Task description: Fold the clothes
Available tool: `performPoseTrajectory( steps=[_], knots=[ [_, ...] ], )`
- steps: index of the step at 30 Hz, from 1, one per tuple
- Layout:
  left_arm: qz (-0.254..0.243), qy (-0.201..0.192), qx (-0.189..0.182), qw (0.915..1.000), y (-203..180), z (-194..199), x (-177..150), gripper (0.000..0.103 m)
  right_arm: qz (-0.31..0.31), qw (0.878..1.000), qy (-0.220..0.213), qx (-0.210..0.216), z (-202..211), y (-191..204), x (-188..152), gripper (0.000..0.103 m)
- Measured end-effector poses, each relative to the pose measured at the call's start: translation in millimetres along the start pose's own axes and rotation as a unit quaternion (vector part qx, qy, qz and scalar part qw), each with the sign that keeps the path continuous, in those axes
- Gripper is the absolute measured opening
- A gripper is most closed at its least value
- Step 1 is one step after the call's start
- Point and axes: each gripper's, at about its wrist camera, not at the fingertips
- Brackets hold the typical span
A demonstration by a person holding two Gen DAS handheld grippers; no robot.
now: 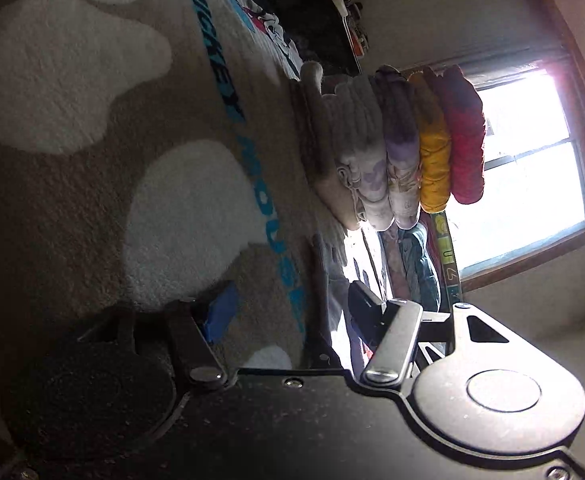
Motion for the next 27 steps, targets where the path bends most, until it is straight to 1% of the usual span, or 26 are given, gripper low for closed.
performPoseTrajectory(
  steps=[5,7,8,9,10,12,13,14,16,17,18,19,20,21,22,24,25,27],
  knots=[
    [0.020,-0.006,-0.009,0.9997,6,3,5,0.060,-0.012,1.000,0.012,0.005,-23,-10,17,0.038],
    [0.021,-0.006,-0.010,0.9997,7,4,6,0.061,-0.033,0.999,0.019,0.026,-32,-20,24,0.035],
    [0.021,-0.006,-0.011,0.9997,7,3,7,0.061,-0.053,0.997,0.023,0.046,-35,-26,26,0.022],
    [0.022,-0.005,-0.011,0.9997,6,2,7,0.061,-0.075,0.995,0.028,0.064,-38,-34,27,0.013],
    [0.021,-0.005,-0.011,0.9997,6,3,7,0.061,-0.110,0.990,0.028,0.084,-38,-44,26,0.013],
    [0.019,-0.006,-0.009,0.9998,5,3,7,0.061,-0.189,0.975,0.015,0.115,-34,-68,20,0.012],
    [0.018,-0.006,-0.008,0.9998,5,4,7,0.061,-0.240,0.961,0.004,0.138,-31,-83,13,0.012],
    [0.016,-0.007,-0.006,0.9998,4,3,6,0.061,-0.302,0.939,-0.008,0.167,-28,-101,0,0.012],
    [0.011,-0.008,-0.002,0.9999,2,3,5,0.061,-0.416,0.881,-0.027,0.222,-23,-136,-30,0.011],
    [0.007,-0.008,0.001,0.9999,0,2,4,0.061,-0.453,0.857,-0.038,0.242,-21,-149,-44,0.011],
    [0.003,-0.008,0.004,1.0000,-2,1,2,0.062,-0.484,0.837,-0.051,0.251,-17,-161,-58,0.010],
    [-0.002,-0.008,0.006,0.9999,-4,1,0,0.063,-0.507,0.822,-0.060,0.250,-13,-173,-71,0.010],
    [-0.006,-0.008,0.008,0.9999,-6,0,-2,0.064,-0.524,0.811,-0.071,0.250,-8,-182,-82,0.010],
    [-0.009,-0.007,0.010,0.9999,-8,0,-3,0.065,-0.547,0.794,-0.086,0.252,-3,-194,-96,0.010],
    [-0.014,-0.006,0.011,0.9998,-10,-2,-5,0.065,-0.565,0.780,-0.100,0.251,3,-205,-110,0.010],
    [-0.022,0.001,0.011,0.9997,-15,-5,-10,0.065,-0.592,0.759,-0.123,0.243,16,-222,-134,0.010],
    [-0.028,0.006,0.009,0.9995,-18,-7,-13,0.065,-0.601,0.750,-0.132,0.240,22,-227,-144,0.010],
    [-0.042,0.017,0.006,0.9990,-25,-12,-20,0.065,-0.615,0.740,-0.147,0.230,37,-239,-168,0.010]
  ],
)
Point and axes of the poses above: each gripper's, at about its wrist camera, not at the fingertips, and z roughly against the way its jaws point, y to its left, x to its top, and after that the axes turned 8 degrees about y, right-handed
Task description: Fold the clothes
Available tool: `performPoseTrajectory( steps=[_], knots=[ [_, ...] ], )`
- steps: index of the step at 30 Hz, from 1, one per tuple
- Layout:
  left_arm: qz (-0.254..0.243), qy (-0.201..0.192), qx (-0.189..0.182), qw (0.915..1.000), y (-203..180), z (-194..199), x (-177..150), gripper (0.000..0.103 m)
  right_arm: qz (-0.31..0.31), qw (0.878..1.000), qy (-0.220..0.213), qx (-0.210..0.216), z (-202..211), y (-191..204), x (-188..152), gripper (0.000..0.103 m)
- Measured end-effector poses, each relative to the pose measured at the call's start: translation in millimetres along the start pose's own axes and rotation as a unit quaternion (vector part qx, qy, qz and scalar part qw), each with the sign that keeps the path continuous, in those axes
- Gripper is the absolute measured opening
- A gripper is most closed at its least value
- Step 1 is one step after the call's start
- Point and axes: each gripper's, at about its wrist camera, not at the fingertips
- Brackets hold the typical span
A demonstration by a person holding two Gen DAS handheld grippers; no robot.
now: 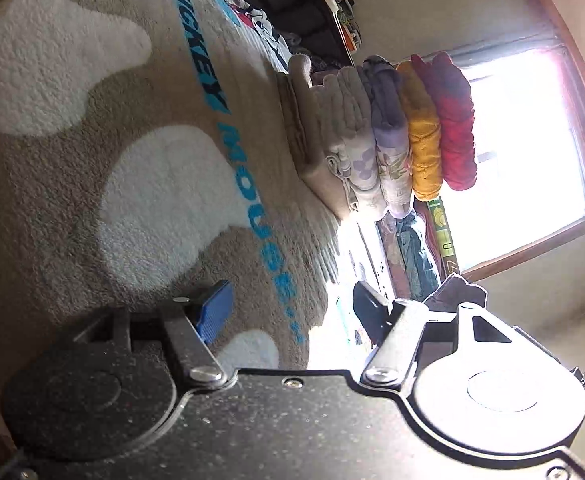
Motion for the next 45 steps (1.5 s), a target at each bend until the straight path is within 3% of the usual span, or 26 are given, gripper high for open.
performPoseTrajectory(
  steps=[9,13,17,20,23,26,28,30,31,36,39,42,45],
  knots=[
    [-0.108,0.062,-0.001,0.9922,-43,-35,-40,0.065,-0.051,0.997,-0.059,-0.014,87,-54,2,0.010],
    [-0.182,0.104,-0.018,0.9777,-69,-47,-70,0.066,-0.066,0.994,-0.081,-0.028,120,-76,3,0.010],
    [-0.264,0.143,-0.028,0.9535,-94,-60,-109,0.070,-0.077,0.992,-0.095,-0.040,145,-93,4,0.010],
    [-0.333,0.171,-0.020,0.9273,-111,-71,-145,0.070,-0.084,0.990,-0.100,-0.045,158,-103,4,0.010],
    [-0.416,0.180,-0.008,0.8915,-123,-74,-177,0.070,-0.088,0.990,-0.101,-0.050,166,-110,2,0.010],
    [-0.492,0.150,0.004,0.8577,-133,-72,-204,0.070,-0.098,0.989,-0.095,-0.051,170,-118,-2,0.010],
    [-0.546,0.117,0.017,0.8294,-139,-71,-222,0.070,-0.108,0.989,-0.092,-0.048,171,-123,-7,0.010],
    [-0.610,0.085,0.029,0.7874,-144,-73,-239,0.070,-0.116,0.988,-0.089,-0.041,173,-126,-13,0.010],
    [-0.631,0.082,0.029,0.7707,-146,-75,-248,0.069,-0.120,0.988,-0.088,-0.038,174,-128,-15,0.010],
    [-0.700,0.047,0.095,0.7061,-144,-96,-282,0.065,-0.119,0.989,-0.085,-0.027,178,-125,-25,0.010],
    [-0.716,0.040,0.135,0.6839,-139,-104,-292,0.058,-0.112,0.990,-0.083,-0.030,181,-123,-27,0.010],
    [-0.717,0.030,0.159,0.6776,-136,-104,-291,0.048,-0.112,0.989,-0.085,-0.036,184,-125,-28,0.010],
    [-0.720,0.016,0.177,0.6708,-132,-100,-288,0.045,-0.118,0.988,-0.088,-0.036,189,-131,-30,0.010]
  ],
)
Point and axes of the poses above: each gripper's, at about its wrist camera, not at the fingertips, and z roughly against the way its jaws point, y to its left, x to its top, and after that the axes turned 8 degrees about y, right-handed
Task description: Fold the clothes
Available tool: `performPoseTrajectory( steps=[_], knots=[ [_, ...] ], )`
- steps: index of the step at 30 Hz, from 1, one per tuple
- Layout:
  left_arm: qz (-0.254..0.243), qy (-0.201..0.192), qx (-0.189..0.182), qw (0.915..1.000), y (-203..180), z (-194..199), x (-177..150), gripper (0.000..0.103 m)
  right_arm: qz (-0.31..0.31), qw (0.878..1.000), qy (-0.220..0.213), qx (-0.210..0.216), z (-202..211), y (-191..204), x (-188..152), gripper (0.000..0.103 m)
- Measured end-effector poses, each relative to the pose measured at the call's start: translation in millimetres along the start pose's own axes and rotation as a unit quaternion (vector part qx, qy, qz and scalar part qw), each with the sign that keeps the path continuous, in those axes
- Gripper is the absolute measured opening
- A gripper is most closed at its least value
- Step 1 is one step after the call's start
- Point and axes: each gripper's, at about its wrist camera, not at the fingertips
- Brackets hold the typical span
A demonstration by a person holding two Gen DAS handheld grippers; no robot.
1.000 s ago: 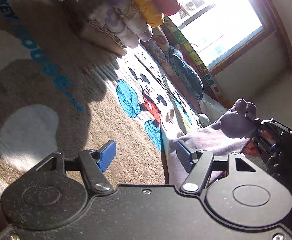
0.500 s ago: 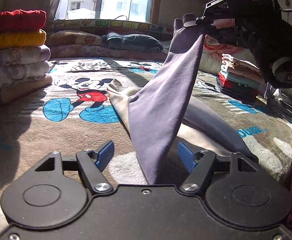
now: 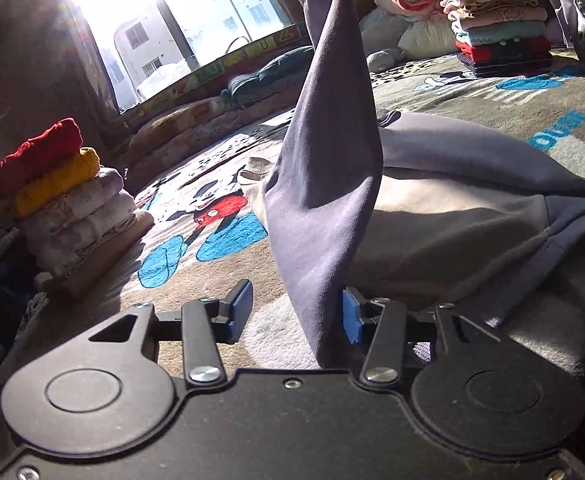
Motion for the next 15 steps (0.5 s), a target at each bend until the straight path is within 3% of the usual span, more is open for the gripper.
performPoseTrajectory(
  steps=[5,9,15],
  knots=[
    [-0.008,-0.002,0.006,0.9999,-2,-1,-5,0.033,-0.009,1.000,-0.001,0.002,5,-10,-6,0.010],
    [0.001,0.016,-0.001,0.9999,-3,-5,-7,0.007,-0.019,1.000,-0.013,0.004,12,-18,-14,0.010],
    [0.010,0.025,-0.005,0.9996,-3,-5,-9,0.006,-0.050,0.998,-0.031,0.002,29,-43,-33,0.010]
  ],
)
Point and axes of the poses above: each gripper's, at about its wrist camera, not at the fingertips, and z roughly against the way its jaws point, y to its left, x to its top, and after that the axes turned 8 degrees about y, right-handed
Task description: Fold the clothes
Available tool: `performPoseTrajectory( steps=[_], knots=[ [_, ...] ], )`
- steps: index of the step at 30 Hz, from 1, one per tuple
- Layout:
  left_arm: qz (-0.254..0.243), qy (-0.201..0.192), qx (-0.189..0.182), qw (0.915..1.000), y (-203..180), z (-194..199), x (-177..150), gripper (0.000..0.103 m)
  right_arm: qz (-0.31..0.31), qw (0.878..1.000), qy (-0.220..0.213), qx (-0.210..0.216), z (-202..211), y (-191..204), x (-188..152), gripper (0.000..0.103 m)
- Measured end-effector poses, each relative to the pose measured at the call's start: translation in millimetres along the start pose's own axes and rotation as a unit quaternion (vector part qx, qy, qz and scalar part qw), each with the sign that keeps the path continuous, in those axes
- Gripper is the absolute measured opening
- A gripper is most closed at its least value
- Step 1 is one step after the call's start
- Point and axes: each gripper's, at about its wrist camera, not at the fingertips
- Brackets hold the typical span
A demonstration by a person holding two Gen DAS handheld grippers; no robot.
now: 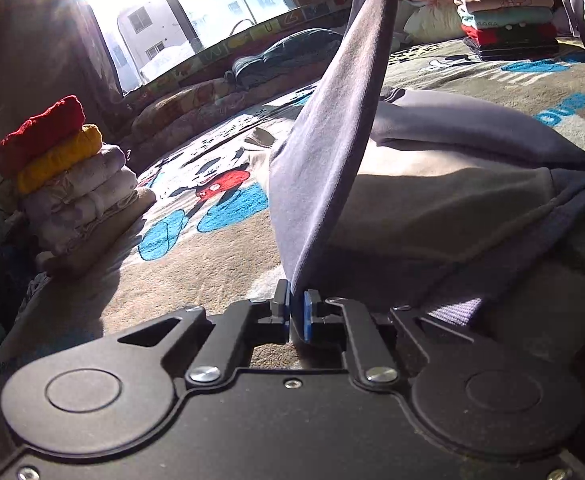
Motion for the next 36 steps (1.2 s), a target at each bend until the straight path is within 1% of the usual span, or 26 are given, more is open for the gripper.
performPoseTrajectory(
  steps=[3,7,14,17,20,22,24,27,28,30,32,33,34,35,36],
  knots=[
    [0.005,0.002,-0.002,1.0000,1,2,0,0.006,-0.032,0.999,-0.008,-0.002,11,-22,-12,0.010],
    [0.006,0.003,-0.005,1.0000,1,2,-1,0.006,-0.060,0.998,-0.019,-0.003,24,-44,-31,0.010],
    [-0.001,0.002,-0.006,1.0000,0,6,-3,0.005,-0.093,0.995,-0.028,-0.011,42,-71,-55,0.010],
    [-0.003,0.001,-0.007,1.0000,0,7,-4,0.005,-0.098,0.995,-0.030,-0.012,47,-77,-62,0.010],
    [-0.007,0.001,-0.008,0.9999,-1,6,-5,0.005,-0.094,0.995,-0.018,-0.033,44,-83,-64,0.010],
    [-0.009,0.000,-0.010,0.9999,-1,7,-5,0.005,-0.100,0.994,-0.022,-0.035,47,-87,-67,0.010],
    [-0.011,-0.001,-0.012,0.9999,0,8,-6,0.004,-0.091,0.995,-0.026,-0.035,51,-87,-70,0.010],
    [-0.014,-0.002,-0.015,0.9998,-1,7,-8,0.004,-0.094,0.995,0.006,-0.045,40,-97,-75,0.010],
    [-0.017,-0.003,-0.019,0.9997,0,8,-9,0.004,-0.099,0.994,0.017,-0.048,36,-103,-76,0.010],
    [-0.026,-0.006,-0.027,0.9993,1,8,-11,0.004,-0.097,0.994,0.023,-0.054,33,-111,-80,0.010],
    [-0.027,-0.002,-0.052,0.9983,9,14,-13,0.004,-0.088,0.995,0.021,-0.047,33,-112,-82,0.010],
    [-0.021,-0.001,-0.069,0.9974,16,21,-14,0.004,-0.084,0.995,0.019,-0.042,34,-112,-83,0.012],
    [-0.013,-0.001,-0.087,0.9961,25,27,-16,0.007,-0.085,0.996,0.018,-0.033,35,-114,-84,0.013],
    [-0.006,-0.002,-0.104,0.9945,33,34,-17,0.015,-0.089,0.996,0.016,-0.025,35,-116,-84,0.013],
    [0.011,-0.005,-0.111,0.9938,42,38,-18,0.017,-0.091,0.996,0.015,-0.019,35,-119,-85,0.013]
  ],
)
Point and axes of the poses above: each gripper's, at about its wrist camera, not at the fingertips, and z roughly against the way its jaws point, y to its left, x to its top, and after that the axes turned 8 degrees about y, right-handed
